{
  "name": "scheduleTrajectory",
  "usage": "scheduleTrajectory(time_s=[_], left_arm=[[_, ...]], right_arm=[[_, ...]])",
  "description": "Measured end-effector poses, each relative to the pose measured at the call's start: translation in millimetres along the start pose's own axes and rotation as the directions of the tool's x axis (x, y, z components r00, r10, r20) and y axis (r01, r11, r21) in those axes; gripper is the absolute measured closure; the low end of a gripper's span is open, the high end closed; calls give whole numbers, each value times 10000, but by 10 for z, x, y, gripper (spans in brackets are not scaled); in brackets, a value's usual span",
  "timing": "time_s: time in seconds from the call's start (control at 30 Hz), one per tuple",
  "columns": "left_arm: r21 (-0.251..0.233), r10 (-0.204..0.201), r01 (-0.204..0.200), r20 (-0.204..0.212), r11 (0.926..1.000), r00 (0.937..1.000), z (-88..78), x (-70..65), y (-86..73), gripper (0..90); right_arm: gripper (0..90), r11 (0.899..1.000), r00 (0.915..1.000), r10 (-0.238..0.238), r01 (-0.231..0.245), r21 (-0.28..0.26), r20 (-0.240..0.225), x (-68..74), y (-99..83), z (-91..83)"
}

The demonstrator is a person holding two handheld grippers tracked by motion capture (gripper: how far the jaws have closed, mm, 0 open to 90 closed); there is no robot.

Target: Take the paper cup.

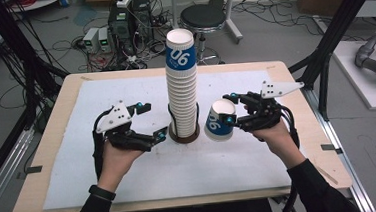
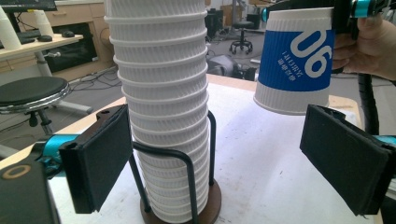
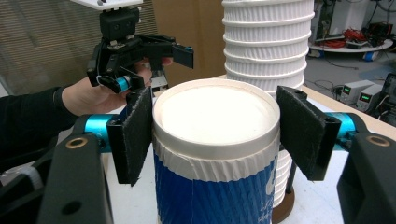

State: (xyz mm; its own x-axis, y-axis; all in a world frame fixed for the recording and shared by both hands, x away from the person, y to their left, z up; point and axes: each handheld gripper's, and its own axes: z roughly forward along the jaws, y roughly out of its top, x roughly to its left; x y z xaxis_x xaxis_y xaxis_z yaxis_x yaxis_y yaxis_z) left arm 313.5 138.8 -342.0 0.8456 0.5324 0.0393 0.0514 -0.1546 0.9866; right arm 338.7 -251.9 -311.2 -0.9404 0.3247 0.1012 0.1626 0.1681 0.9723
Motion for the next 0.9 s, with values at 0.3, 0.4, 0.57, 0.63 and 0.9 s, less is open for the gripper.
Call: scheduleTrajectory(time_s=[0.3,0.4,0.57,0.63,0.9], left_arm=[[-14,-169,169,-114,9999,9998,12,3,-5,95],[-33,-174,174,-122,9998,9998,24,-6,4,95],[-15,-74,74,-91,10000,9999,33,-20,14,94],[-25,-76,76,-59,10000,10000,34,-25,14,95],[-60,-4,4,-75,10000,10000,21,-42,17,95]], right_arm=[[311,10000,10000,30,-30,-1,-81,-32,-21,11],[312,10000,9999,43,-43,7,-111,-28,-33,9],[311,10000,9999,71,-71,15,-144,-30,-33,11],[311,10000,9999,-1,1,-10,-133,-31,-33,16],[311,10000,9999,-29,29,39,-136,0,-26,28]])
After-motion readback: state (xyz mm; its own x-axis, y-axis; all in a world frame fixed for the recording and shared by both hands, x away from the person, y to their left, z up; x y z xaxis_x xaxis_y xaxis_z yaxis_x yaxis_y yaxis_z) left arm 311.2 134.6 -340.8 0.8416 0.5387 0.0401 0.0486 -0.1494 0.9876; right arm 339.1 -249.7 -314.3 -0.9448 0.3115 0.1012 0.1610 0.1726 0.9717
